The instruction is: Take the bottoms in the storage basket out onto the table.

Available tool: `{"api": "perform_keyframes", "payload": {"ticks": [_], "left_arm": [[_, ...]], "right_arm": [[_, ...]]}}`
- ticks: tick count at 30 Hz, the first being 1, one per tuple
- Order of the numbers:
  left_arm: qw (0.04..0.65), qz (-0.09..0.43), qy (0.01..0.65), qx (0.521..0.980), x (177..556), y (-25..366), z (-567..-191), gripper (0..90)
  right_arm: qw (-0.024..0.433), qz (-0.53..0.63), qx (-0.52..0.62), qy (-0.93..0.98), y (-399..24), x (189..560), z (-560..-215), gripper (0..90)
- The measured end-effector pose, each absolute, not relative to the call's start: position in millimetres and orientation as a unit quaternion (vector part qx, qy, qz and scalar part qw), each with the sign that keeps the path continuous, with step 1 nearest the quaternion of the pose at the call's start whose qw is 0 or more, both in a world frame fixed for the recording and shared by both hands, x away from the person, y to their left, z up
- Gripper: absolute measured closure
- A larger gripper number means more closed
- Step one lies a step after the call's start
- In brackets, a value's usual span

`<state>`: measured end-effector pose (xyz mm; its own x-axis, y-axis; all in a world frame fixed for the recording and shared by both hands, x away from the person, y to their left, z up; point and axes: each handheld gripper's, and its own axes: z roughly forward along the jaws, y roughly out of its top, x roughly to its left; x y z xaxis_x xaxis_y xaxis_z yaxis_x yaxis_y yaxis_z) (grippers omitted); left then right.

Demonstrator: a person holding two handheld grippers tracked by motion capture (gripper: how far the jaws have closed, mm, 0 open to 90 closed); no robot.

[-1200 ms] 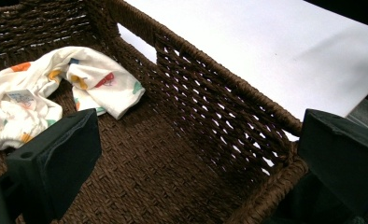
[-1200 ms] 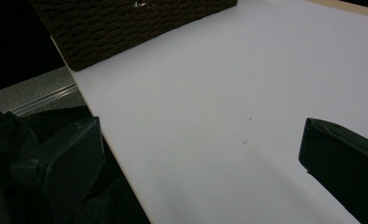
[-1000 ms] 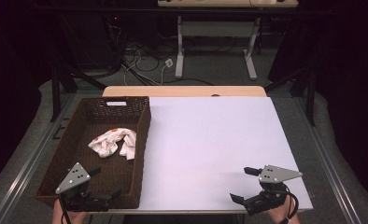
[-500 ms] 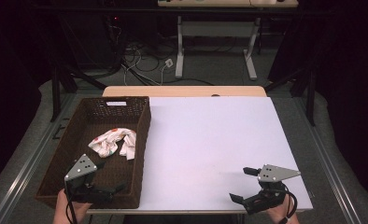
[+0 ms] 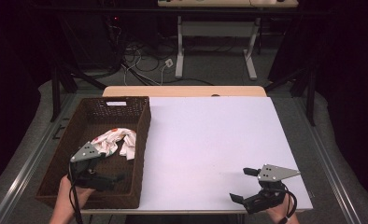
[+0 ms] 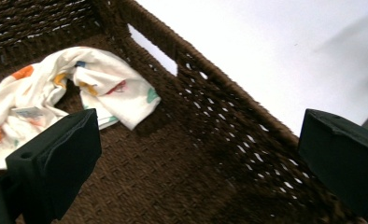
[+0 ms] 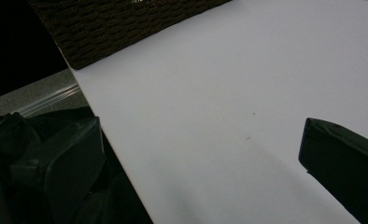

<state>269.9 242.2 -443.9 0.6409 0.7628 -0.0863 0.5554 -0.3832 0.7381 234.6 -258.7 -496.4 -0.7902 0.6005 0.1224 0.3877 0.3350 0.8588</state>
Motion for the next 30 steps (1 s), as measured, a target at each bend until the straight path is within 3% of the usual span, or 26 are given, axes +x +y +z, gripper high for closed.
{"api": "perform_keyframes", "payload": {"ticks": [30], "left_arm": [[0.297,0.136,0.422,0.846,338.4,242.3,-426.2,0.0]], "right_arm": [[0.096,0.492,0.291,0.815,-247.8,243.0,-498.5,0.0]]}}
